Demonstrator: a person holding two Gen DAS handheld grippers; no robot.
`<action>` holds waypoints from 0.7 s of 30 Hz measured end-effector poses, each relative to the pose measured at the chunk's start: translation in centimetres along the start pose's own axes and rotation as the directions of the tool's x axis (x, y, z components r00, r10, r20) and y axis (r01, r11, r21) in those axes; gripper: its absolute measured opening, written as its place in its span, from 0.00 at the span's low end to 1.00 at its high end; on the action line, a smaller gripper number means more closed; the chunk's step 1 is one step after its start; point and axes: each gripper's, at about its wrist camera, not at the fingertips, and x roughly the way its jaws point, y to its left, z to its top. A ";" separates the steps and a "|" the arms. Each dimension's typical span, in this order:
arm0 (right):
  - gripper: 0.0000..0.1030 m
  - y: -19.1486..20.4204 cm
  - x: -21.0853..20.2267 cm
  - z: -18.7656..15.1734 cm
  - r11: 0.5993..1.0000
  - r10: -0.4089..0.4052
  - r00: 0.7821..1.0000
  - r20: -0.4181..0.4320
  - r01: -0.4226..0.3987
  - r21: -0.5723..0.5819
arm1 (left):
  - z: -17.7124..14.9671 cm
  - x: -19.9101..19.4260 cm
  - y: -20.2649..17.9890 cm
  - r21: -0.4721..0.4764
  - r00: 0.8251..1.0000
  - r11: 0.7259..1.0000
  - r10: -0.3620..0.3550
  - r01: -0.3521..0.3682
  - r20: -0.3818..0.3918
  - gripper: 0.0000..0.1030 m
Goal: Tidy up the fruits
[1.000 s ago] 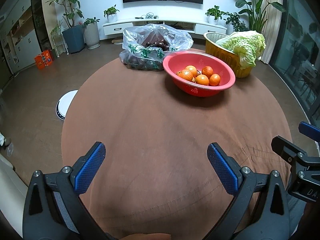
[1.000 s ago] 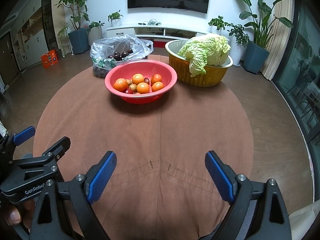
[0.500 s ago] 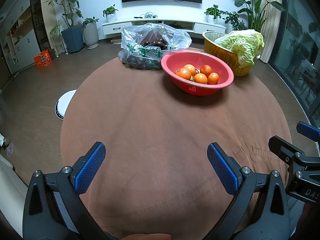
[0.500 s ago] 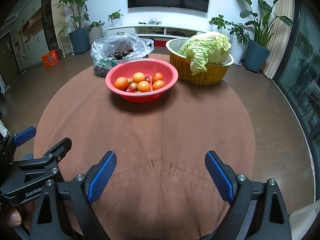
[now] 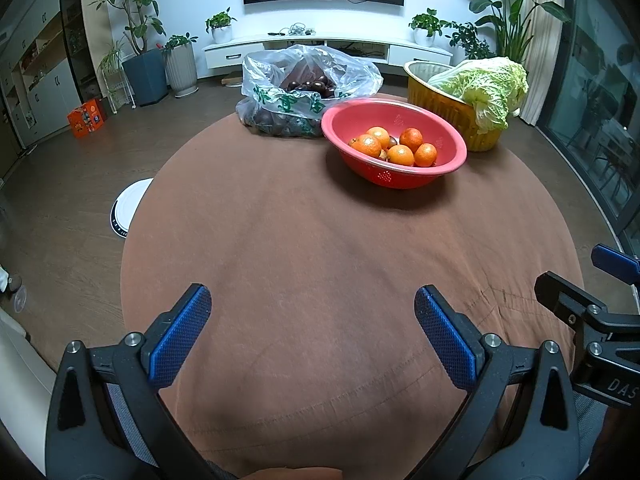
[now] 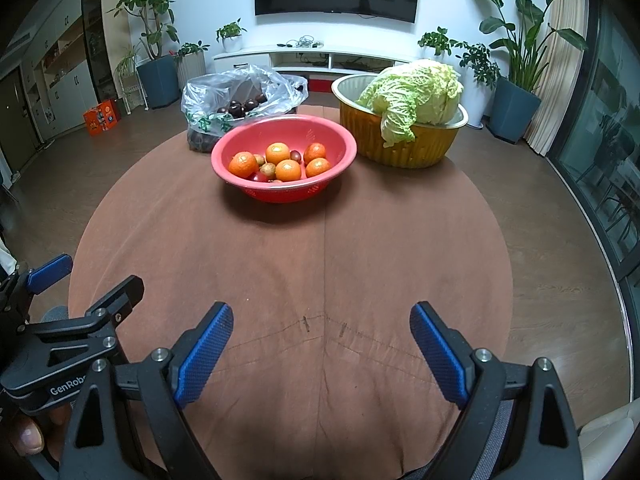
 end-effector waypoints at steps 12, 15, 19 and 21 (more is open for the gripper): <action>0.89 0.0 0.0 -0.1 1.000 0.001 1.000 -0.001 -0.001 0.002 | -0.4 0.0 -0.1 0.001 1.000 1.000 0.007 -0.007 -0.006 1.00; 0.89 0.0 0.1 -0.1 1.000 0.002 1.000 -0.001 -0.002 0.002 | -0.5 0.0 -0.2 0.001 1.000 1.000 0.011 -0.011 -0.006 1.00; 0.89 -0.1 0.0 -0.1 1.000 0.002 1.000 -0.001 -0.002 0.002 | -0.3 0.0 -0.1 0.001 1.000 1.000 0.013 -0.013 -0.008 1.00; 0.89 -0.1 0.0 0.0 1.000 0.002 1.000 -0.001 -0.002 0.002 | -0.4 0.0 -0.1 0.001 1.000 1.000 0.012 -0.012 -0.008 1.00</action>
